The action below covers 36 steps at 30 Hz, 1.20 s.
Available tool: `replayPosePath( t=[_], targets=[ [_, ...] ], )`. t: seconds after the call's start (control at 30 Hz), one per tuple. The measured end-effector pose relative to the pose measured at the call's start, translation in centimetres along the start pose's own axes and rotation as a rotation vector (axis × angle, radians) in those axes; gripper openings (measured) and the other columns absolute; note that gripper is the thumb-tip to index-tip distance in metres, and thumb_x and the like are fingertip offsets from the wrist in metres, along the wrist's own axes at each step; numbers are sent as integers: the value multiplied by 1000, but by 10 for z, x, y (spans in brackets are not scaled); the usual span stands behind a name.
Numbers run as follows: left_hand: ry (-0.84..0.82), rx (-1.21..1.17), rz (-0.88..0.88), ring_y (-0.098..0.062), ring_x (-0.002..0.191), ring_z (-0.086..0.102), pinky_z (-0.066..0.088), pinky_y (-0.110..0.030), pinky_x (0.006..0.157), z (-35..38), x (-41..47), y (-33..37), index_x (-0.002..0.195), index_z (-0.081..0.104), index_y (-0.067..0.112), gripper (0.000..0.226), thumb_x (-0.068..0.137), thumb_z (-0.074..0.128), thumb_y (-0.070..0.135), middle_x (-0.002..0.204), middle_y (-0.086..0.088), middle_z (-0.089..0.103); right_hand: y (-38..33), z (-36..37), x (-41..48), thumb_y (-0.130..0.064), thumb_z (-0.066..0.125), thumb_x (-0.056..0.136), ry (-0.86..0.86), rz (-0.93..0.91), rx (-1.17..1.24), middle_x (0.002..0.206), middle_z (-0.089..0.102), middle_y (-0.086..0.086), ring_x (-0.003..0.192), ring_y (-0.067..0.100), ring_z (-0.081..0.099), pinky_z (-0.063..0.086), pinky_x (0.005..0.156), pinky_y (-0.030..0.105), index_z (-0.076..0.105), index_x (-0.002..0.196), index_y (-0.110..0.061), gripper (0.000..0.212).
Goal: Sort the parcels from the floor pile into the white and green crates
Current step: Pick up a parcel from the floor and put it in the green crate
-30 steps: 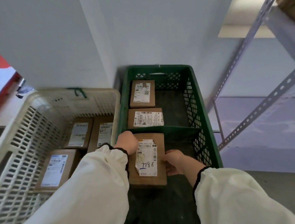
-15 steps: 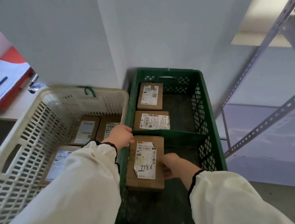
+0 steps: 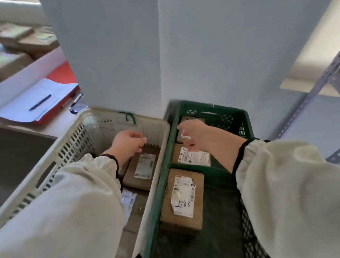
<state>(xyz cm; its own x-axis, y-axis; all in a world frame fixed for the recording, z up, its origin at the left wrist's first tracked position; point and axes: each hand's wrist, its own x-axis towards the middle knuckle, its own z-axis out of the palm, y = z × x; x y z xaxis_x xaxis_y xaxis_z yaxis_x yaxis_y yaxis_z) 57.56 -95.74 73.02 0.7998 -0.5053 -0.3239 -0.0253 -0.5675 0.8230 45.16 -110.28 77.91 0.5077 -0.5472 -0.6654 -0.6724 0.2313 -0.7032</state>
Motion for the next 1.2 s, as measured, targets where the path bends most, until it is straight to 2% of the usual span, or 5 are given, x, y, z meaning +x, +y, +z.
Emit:
replayPosePath(
  t=[0.2, 0.5, 0.63, 1.0, 1.2],
  targets=[
    [207, -83, 15, -7, 56, 60, 46, -13, 46, -147, -68, -48, 111, 63, 7, 27, 87, 66, 17, 85, -6, 64, -46, 124, -45, -28, 52, 94, -107, -192, -180, 135, 48, 12, 103, 28, 53, 46, 83, 40, 46, 132, -11, 42],
    [627, -368, -419, -13, 56, 49, 39, -14, 35, -320, -291, -275, 110, 58, 5, 23, 89, 63, 14, 72, -5, 55, 18, 402, -172, -29, 52, 93, -547, -240, -567, 106, 52, 6, 76, 22, 55, 46, 77, 39, 49, 116, -8, 31],
    [855, -449, -576, -14, 60, 51, 33, -23, 54, -370, -417, -361, 104, 59, 13, 17, 90, 62, 22, 83, -5, 59, 76, 539, -261, -31, 53, 93, -812, -291, -794, 102, 51, 5, 67, 21, 52, 45, 76, 38, 49, 102, -13, 21],
    [1479, -731, -901, -16, 56, 55, 33, -22, 49, -377, -685, -489, 87, 61, 14, 3, 87, 62, 17, 76, -5, 59, 246, 755, -498, -31, 51, 96, -1432, -414, -1356, 135, 50, 9, 106, 31, 60, 45, 94, 44, 47, 131, -10, 41],
    [1725, -888, -1030, -10, 42, 47, 31, -10, 31, -339, -754, -523, 72, 57, 13, 17, 88, 60, 7, 53, 0, 55, 329, 805, -547, -30, 51, 95, -1569, -517, -1656, 108, 51, 5, 84, 25, 55, 45, 80, 38, 51, 127, -7, 39]
  ],
)
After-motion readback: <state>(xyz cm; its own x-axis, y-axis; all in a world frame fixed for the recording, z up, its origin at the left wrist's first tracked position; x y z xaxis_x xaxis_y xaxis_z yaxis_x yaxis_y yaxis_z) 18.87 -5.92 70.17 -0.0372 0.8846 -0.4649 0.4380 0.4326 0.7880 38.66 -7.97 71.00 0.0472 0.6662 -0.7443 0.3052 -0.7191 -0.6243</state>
